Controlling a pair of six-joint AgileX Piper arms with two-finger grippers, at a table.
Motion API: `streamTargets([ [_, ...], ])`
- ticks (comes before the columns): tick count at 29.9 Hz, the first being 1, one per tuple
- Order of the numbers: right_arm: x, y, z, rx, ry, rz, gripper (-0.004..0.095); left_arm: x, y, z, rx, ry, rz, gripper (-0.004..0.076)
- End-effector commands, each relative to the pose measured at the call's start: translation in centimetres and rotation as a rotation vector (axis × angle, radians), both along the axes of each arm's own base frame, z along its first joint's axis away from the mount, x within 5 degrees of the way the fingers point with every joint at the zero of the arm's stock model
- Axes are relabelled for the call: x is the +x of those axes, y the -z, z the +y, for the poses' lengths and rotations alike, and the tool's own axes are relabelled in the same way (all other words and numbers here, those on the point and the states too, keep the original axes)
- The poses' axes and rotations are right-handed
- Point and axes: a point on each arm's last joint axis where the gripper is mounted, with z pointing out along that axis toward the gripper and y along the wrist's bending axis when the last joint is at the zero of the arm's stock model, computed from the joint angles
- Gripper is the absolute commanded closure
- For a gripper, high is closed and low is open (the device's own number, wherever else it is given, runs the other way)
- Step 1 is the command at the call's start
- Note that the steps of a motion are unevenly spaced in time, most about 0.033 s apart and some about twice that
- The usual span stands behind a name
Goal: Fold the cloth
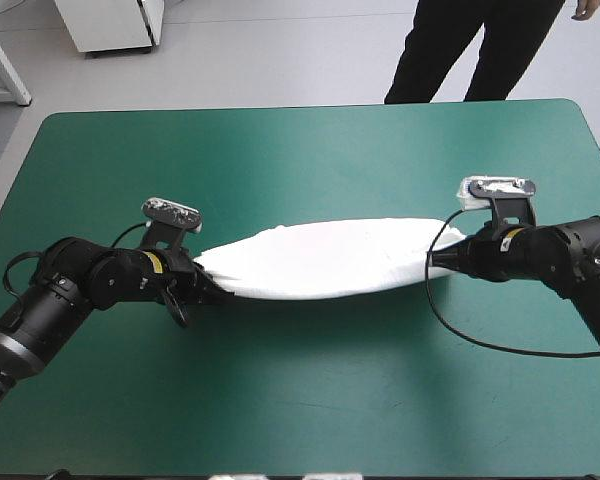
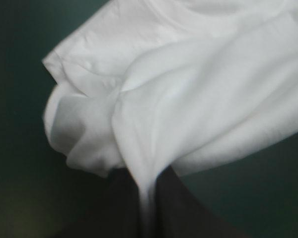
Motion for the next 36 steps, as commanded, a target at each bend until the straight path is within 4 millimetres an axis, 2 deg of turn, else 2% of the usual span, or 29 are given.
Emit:
streamTargets([
  [1, 1.4, -2.1, 0.1, 0.022, 0.010, -0.158, 0.0925, 0.8, -3.0, 0.1, -0.043, -0.035, -0.203, 0.0734],
  [5, 3.8, -1.7, 0.6, 0.013, 0.012, -0.188, 0.0925, 2.4, -3.5, 0.0, -0.026, -0.062, -0.294, 0.0734],
  [10, 7.1, -0.9, 1.2, 0.007, 0.017, -0.235, 0.0925, 4.7, -2.9, -0.8, -0.001, -0.057, -0.360, 0.0734],
  [17, 10.9, 0.9, 2.1, -0.001, 0.017, -0.231, 0.0925, 8.2, 0.2, -1.8, 0.067, -0.076, -0.335, 0.0734],
  [22, 13.0, 3.2, 2.1, -0.012, 0.029, -0.194, 0.0925, 10.4, 2.9, -1.7, 0.079, -0.114, -0.284, 0.0734],
  [28, 14.2, 5.8, 1.8, -0.036, 0.039, -0.112, 0.0924, 11.7, 4.6, -1.7, 0.059, -0.138, -0.253, 0.0734],
  [31, 14.4, 6.4, 1.8, -0.064, 0.010, -0.096, 0.0903, 12.1, 5.4, -1.8, 0.073, -0.129, -0.237, 0.0729],
  [34, 14.3, 6.5, 1.9, -0.076, -0.017, -0.092, 0.0822, 12.3, 6.0, -2.0, 0.069, -0.132, -0.214, 0.0689],
  [36, 14.3, 6.5, 1.9, -0.077, -0.018, -0.090, 0.0745, 12.4, 6.5, -2.1, 0.076, -0.117, -0.201, 0.0620],
])
